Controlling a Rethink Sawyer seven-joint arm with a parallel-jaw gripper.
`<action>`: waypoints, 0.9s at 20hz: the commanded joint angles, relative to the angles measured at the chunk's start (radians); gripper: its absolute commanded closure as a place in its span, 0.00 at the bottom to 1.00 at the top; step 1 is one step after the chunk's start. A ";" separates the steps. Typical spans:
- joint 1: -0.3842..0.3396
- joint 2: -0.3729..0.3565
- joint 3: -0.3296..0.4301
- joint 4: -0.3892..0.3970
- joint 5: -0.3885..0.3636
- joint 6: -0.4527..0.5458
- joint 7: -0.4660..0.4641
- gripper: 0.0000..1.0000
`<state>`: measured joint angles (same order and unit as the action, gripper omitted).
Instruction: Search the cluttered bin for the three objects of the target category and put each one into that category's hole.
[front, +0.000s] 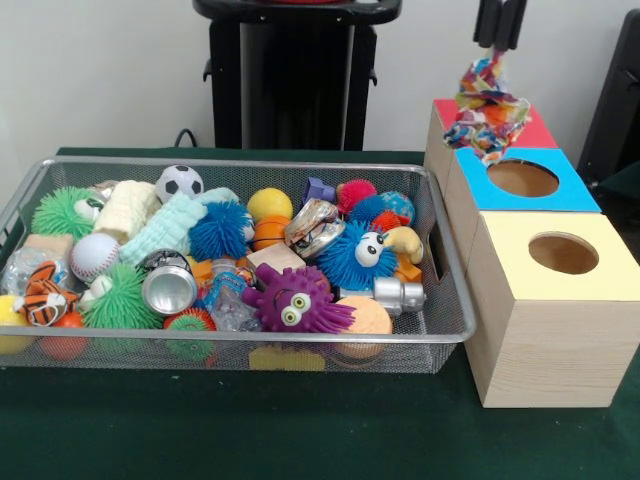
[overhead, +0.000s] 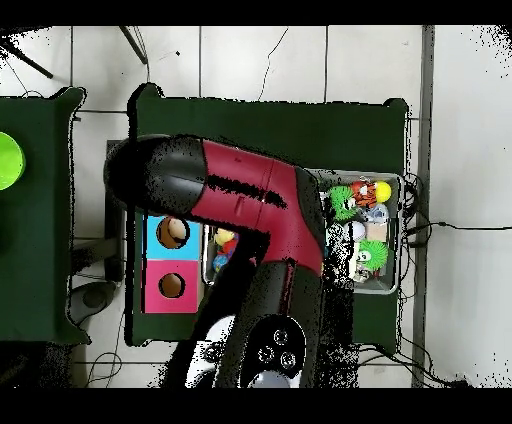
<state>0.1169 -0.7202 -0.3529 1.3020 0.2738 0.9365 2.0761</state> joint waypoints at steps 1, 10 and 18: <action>-0.006 0.050 0.026 -0.012 0.034 0.122 0.296 1.00; -0.022 0.066 0.037 -0.049 0.022 0.149 0.273 1.00; -0.020 0.071 0.035 -0.062 0.013 0.151 0.261 1.00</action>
<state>0.1208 -0.7001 -0.3538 1.2342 0.2794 0.9645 2.1108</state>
